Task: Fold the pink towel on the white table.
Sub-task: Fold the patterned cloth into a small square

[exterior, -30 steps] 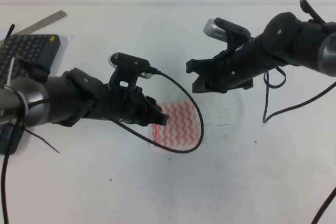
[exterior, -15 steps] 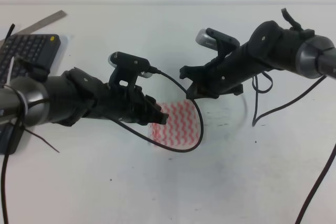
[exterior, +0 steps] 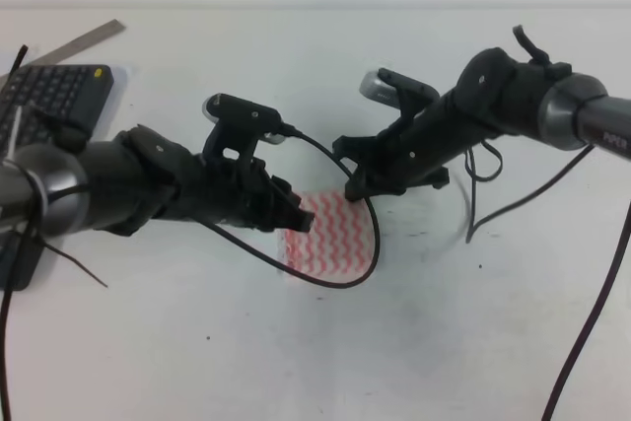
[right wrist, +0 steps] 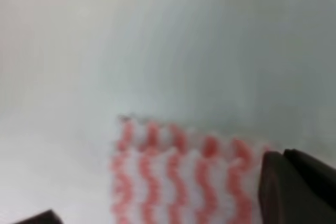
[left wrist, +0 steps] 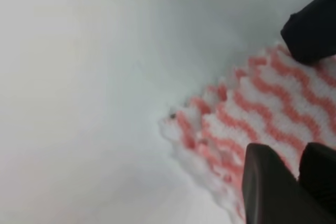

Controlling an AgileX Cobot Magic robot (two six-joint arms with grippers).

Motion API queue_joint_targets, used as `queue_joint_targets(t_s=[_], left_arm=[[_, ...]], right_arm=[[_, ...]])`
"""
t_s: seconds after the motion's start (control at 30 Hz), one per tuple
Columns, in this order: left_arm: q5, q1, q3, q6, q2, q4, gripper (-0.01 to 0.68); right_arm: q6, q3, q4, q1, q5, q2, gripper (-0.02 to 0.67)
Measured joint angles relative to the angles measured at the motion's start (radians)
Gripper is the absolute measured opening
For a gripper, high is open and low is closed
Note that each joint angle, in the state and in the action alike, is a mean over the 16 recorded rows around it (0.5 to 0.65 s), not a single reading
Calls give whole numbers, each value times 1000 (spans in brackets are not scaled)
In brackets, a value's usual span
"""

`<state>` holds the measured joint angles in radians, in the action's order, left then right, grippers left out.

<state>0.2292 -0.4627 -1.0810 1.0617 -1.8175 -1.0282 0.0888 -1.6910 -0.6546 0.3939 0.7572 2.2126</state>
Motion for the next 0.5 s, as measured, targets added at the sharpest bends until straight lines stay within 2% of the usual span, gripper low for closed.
queue_joint_targets(t_s=[0.3, 0.5], left_arm=[[-11, 20, 7, -1, 118, 36, 127], [-59, 32, 62, -7, 255, 28, 96]], right_arm=[[-24, -57, 72, -1, 56, -63, -19], [-57, -63, 163, -2, 80, -179, -19]])
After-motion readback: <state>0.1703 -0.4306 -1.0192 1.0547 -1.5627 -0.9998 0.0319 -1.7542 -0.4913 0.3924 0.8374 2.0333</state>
